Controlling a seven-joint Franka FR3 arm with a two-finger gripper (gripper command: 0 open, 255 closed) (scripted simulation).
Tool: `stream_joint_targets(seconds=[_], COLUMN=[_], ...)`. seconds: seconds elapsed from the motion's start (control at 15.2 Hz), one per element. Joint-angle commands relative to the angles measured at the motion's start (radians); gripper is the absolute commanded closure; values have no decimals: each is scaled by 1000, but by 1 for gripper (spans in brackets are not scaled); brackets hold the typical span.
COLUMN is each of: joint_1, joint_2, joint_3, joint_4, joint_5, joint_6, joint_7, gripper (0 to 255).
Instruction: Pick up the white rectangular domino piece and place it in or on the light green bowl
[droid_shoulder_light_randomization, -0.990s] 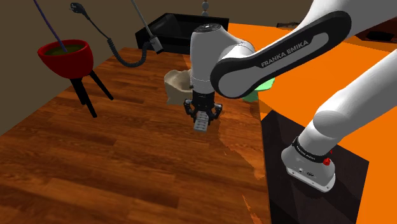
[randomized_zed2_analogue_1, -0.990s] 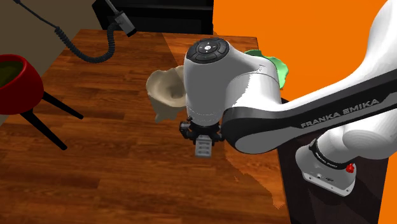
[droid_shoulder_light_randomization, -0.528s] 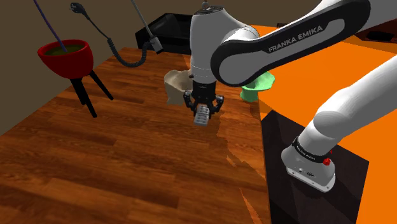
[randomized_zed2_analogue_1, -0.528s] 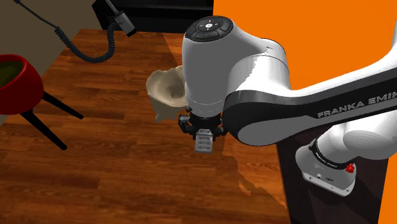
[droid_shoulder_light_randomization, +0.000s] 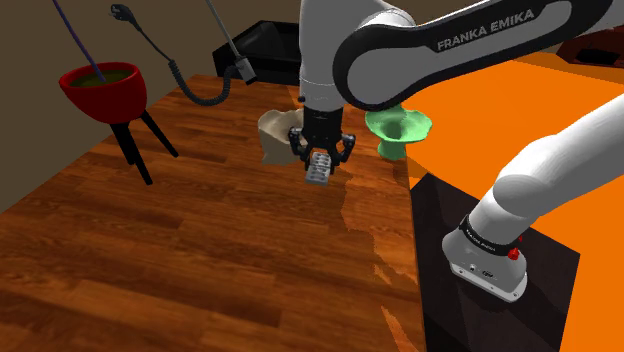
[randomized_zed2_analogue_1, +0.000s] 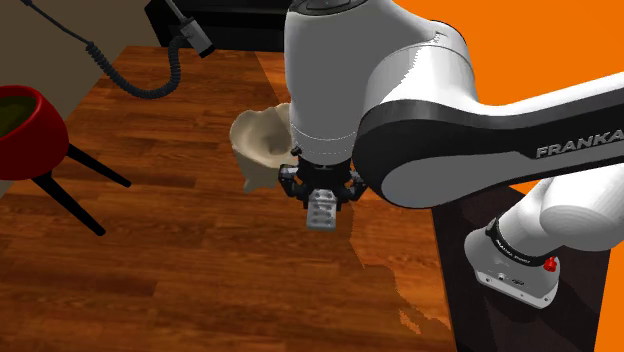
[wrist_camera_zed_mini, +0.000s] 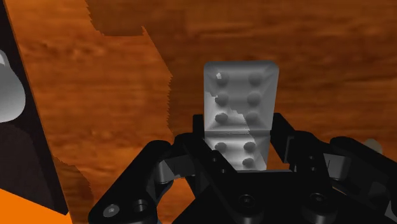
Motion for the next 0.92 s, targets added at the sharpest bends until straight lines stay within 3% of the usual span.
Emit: stream_joint_targets(seconds=[0.0,0.86], joint_1=[1,-1], joint_2=[-9,-41], joint_3=[-7,-49], joint_4=[24,172], joint_5=[0,-7], joint_6=[-32,-211], joint_7=[0,-4], gripper=[255,255])
